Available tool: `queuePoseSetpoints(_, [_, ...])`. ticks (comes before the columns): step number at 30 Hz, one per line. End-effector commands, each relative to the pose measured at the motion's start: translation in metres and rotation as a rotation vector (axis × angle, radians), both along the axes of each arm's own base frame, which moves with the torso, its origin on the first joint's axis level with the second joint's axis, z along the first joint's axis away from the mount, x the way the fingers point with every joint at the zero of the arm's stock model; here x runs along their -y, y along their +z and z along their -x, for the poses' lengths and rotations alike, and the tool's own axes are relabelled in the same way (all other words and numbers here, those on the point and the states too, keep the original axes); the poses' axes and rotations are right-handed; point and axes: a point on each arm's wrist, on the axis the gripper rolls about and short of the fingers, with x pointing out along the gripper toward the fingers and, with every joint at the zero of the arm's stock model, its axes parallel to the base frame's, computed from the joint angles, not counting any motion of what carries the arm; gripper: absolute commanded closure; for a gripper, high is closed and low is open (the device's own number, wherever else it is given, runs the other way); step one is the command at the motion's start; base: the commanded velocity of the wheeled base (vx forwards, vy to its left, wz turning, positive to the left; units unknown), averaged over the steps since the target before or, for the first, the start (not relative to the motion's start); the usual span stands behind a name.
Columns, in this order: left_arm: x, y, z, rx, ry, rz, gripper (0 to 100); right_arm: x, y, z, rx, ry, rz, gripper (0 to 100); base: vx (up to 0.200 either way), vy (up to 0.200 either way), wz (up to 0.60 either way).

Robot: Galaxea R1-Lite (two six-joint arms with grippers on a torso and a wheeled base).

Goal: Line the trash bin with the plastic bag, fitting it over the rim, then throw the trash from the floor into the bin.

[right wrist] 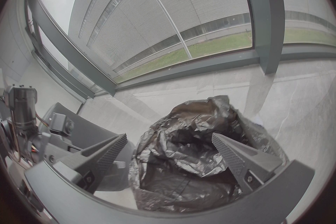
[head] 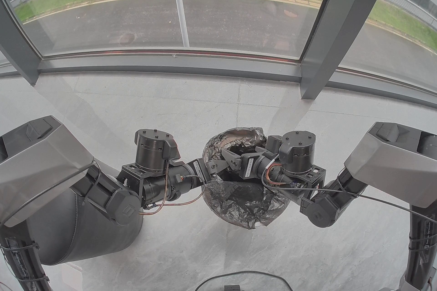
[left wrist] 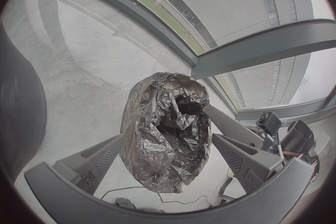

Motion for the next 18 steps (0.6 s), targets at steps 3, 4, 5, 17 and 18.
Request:
queuePoseSetpoints(3, [0.001,-0.001,0.0,-0.002,0.0,-0.001,0,-0.011,0.0,0.014,-0.069,0.087,-0.005,0,0.0,0.0,0.0])
queuePoseSetpoints(4, [0.0,-0.001,0.0,-0.002,0.001,-0.001,0,-0.012,-0.005,0.012,-0.082,0.091,0.001,0,0.0,0.0,0.0])
queuePoseSetpoints(5, [0.001,-0.001,0.0,-0.002,0.0,-0.001,0,-0.013,-0.009,0.011,-0.09,0.092,0.006,0,0.0,0.0,0.0])
queuePoseSetpoints(17, [0.001,-0.004,-0.001,-0.005,-0.001,-0.005,0,-0.022,-0.054,-0.021,-0.119,0.062,0.096,0,0.0,0.0,0.0])
queuePoseSetpoints(18, [0.001,-0.003,-0.001,-0.004,-0.001,-0.004,0,-0.022,-0.057,-0.023,-0.122,0.053,0.1,0,0.0,0.0,0.0])
